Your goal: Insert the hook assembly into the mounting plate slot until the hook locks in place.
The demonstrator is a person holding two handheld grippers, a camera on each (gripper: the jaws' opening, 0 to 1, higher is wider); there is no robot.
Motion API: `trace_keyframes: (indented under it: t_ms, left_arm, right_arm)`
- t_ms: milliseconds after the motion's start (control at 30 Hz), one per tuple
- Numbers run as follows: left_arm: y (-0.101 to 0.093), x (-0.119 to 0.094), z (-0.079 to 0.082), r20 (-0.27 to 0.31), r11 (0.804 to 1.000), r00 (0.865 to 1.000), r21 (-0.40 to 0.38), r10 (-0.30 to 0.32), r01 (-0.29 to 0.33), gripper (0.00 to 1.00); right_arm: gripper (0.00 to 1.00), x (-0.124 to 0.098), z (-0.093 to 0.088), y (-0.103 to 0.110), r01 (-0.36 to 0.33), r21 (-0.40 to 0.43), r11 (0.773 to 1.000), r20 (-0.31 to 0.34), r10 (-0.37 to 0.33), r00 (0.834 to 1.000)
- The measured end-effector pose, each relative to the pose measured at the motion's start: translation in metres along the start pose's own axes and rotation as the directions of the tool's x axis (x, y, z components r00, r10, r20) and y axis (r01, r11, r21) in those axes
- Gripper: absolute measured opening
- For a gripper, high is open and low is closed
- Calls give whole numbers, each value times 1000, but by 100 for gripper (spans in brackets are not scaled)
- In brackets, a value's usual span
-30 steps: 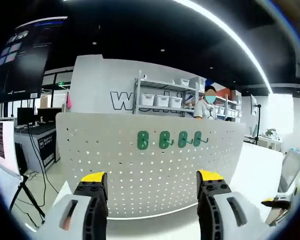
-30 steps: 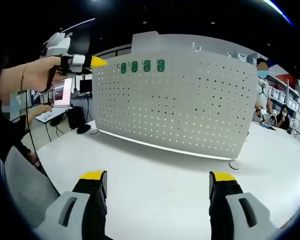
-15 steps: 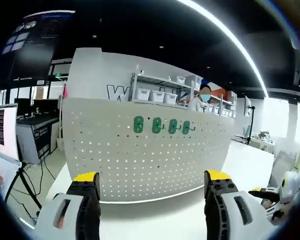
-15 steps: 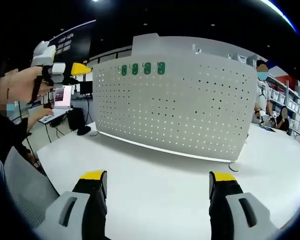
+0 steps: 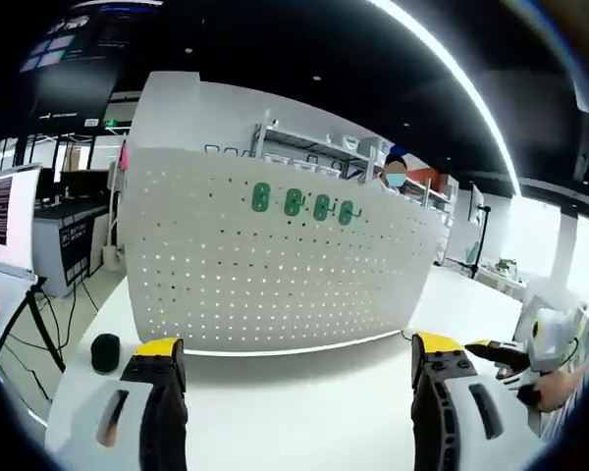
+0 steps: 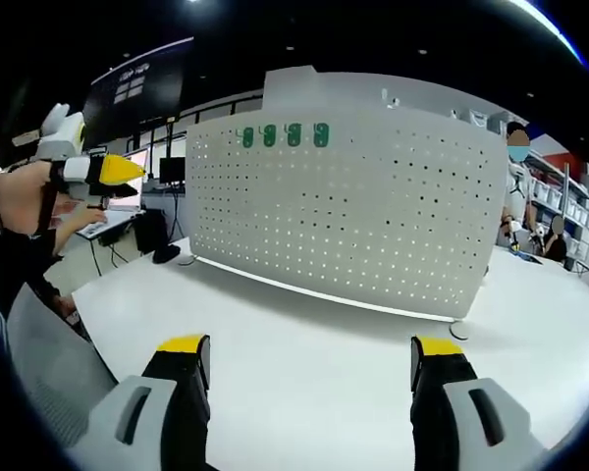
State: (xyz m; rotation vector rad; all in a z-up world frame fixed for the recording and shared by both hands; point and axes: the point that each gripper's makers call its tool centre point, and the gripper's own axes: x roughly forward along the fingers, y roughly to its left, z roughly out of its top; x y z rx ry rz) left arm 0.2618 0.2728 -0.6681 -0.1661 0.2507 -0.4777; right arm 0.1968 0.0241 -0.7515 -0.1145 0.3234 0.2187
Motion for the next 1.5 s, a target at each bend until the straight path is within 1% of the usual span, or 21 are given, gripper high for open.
trace_keyframes:
  t_ms: [100,300,433,533,600,667,733,833,1167,1500]
  left_arm:
    - [2,-5,-6,0,1000,1000,-17,-2,2,100]
    - [4,-13,-30,-27,998,1000,-61,-7,5,100]
    - [-1,-18,-43,-50,998,999,-65,-15,12,100]
    - [0,-21,-49,-62,998,998,-69,-13,9,100]
    - [4,-23,-51,-62,996,998,-85,-2,-3,100]
    - [4,-24,-52,-63,996,998,-90,-2,-3,100]
    - [3,-24,-57,-79,997,997,-79,-6,-1,100]
    - [5,-26,-61,-80,995,997,-102,-1,-7,100]
    - [-3,-28,-72,-94,993,995,-116,-17,6,100]
    - [-6,-30,-75,-88,991,996,-133,-23,11,100]
  right_arm:
    - [81,0,0,1,-1,-6,1000,-1,1,1000]
    - [81,1,0,1,-1,-9,1000,-4,1,1000]
    - [81,1,-1,1,2,-12,1000,-5,-2,1000]
    - [81,1,-1,1,2,-12,1000,-7,-2,1000]
    - [81,1,-2,1,2,-13,1000,-8,-2,1000]
    - [81,1,-1,1,2,-15,1000,-7,-2,1000]
    - [81,1,-2,2,1,-19,1000,-8,-1,1000]
    - [81,1,-2,2,-1,-21,1000,-10,1,1000]
    - [81,2,-3,4,-5,-27,1000,-18,4,1000]
    - [81,1,-3,4,-6,-27,1000,-19,5,1000]
